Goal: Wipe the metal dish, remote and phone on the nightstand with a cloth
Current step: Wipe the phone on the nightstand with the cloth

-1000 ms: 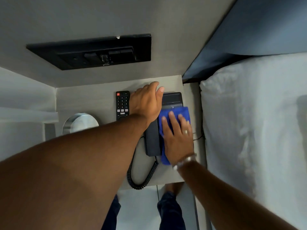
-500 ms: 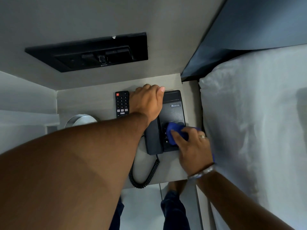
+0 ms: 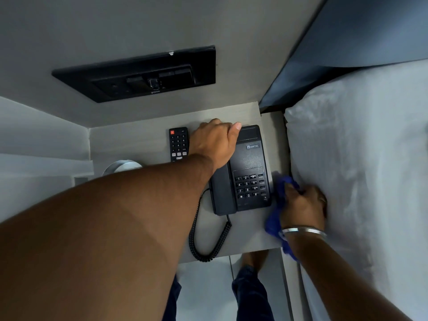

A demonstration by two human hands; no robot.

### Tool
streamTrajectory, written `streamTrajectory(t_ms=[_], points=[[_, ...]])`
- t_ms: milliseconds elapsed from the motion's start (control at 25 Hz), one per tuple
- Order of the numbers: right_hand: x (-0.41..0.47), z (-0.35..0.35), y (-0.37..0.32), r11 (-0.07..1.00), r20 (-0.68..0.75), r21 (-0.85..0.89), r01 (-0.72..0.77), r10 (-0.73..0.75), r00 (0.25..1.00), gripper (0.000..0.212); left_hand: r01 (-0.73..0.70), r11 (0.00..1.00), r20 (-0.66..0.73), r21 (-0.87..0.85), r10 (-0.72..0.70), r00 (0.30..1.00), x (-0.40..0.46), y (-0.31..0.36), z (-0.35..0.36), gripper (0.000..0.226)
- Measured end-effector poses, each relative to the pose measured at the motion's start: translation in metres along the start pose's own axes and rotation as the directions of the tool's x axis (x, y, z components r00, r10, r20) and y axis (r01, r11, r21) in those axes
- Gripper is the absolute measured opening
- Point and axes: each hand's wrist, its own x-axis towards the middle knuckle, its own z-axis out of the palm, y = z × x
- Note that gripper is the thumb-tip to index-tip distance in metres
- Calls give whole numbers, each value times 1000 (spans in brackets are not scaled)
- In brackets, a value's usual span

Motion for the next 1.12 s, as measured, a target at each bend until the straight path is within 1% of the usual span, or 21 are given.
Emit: streamTrajectory(t_ms=[40, 80, 120, 160, 240, 320, 360, 440, 560, 640, 720, 760, 800, 840, 880, 920, 960, 1000, 1040, 1080, 1120], points=[[-4, -1, 0, 1000, -35, 16, -4, 4, 999, 53, 0, 1000, 1, 2, 0, 1000, -1, 0, 0, 50], [-9, 1, -6, 998, -77, 19, 67, -66, 995, 56, 2, 1000, -1, 6, -2, 1000, 0, -1, 1, 51], [-14, 4, -18, 985, -106, 27, 172, -168, 980, 58, 7, 1000, -4, 14, -7, 1000, 1, -1, 1, 54], [-19, 8, -32, 963, -95, 44, 267, -262, 960, 60, 14, 1000, -8, 25, -13, 1000, 2, -1, 1, 60], [-22, 14, -53, 920, -53, 53, 389, -386, 921, 61, 14, 999, -13, 29, -13, 1000, 1, -1, 1, 69], [-17, 18, -50, 908, -52, 7, 420, -419, 907, 63, 5, 1000, -17, 13, -5, 1000, 1, 0, 1, 69], [-14, 19, -43, 919, -68, -2, 395, -394, 917, 64, 2, 1000, -13, 2, -2, 1000, 1, 0, 0, 65], [-15, 20, -33, 960, -118, 19, 278, -274, 955, 63, 3, 1000, 0, -13, -3, 1000, 0, -1, -1, 57], [-25, 26, -45, 985, -172, 146, 93, -67, 983, 54, -1, 1000, -5, -2, 1, 1000, 0, -1, 0, 51], [-25, 27, -50, 964, -162, 266, -4, 49, 986, 50, -3, 1000, -5, 8, 3, 1000, 1, -1, 0, 49], [-28, 28, -46, 928, -167, 346, -137, 204, 965, 49, -1, 1000, 4, 18, 0, 1000, 1, -1, 1, 49], [-31, 29, -45, 911, -183, 383, -155, 240, 954, 48, -1, 1000, 8, 23, 1, 1000, 2, -1, 1, 50], [-36, 31, -46, 908, -199, 407, -97, 192, 961, 46, 2, 1000, 11, 29, -2, 1000, 1, -1, 2, 52], [-43, 35, -50, 915, -197, 403, 18, 67, 978, 45, 5, 999, 13, 33, -5, 1000, 1, -1, 1, 55], [-51, 39, -54, 924, -184, 356, 139, -77, 980, 47, 4, 999, 12, 37, -4, 1000, 2, 0, 1, 59], [-55, 43, -55, 933, -158, 276, 228, -190, 969, 53, 2, 999, 6, 40, -2, 1000, 2, 0, 1, 62], [-54, 47, -53, 936, -141, 214, 280, -254, 957, 59, 1, 999, 1, 38, -1, 1000, 2, -1, 0, 62], [-52, 49, -49, 937, -143, 205, 281, -256, 956, 60, -2, 1000, -3, 28, 3, 1000, 1, -2, 0, 59], [-49, 50, -44, 941, -149, 253, 225, -192, 970, 57, -8, 1000, -2, 12, 8, 1000, 1, -3, 0, 55], [-49, 49, -38, 932, -150, 344, 112, -63, 987, 52, -15, 1000, 1, -4, 15, 1000, 1, -3, -1, 51], [-49, 49, -33, 902, -139, 430, -17, 85, 987, 49, -18, 1000, 2, -14, 18, 1000, 1, -2, -1, 49]])
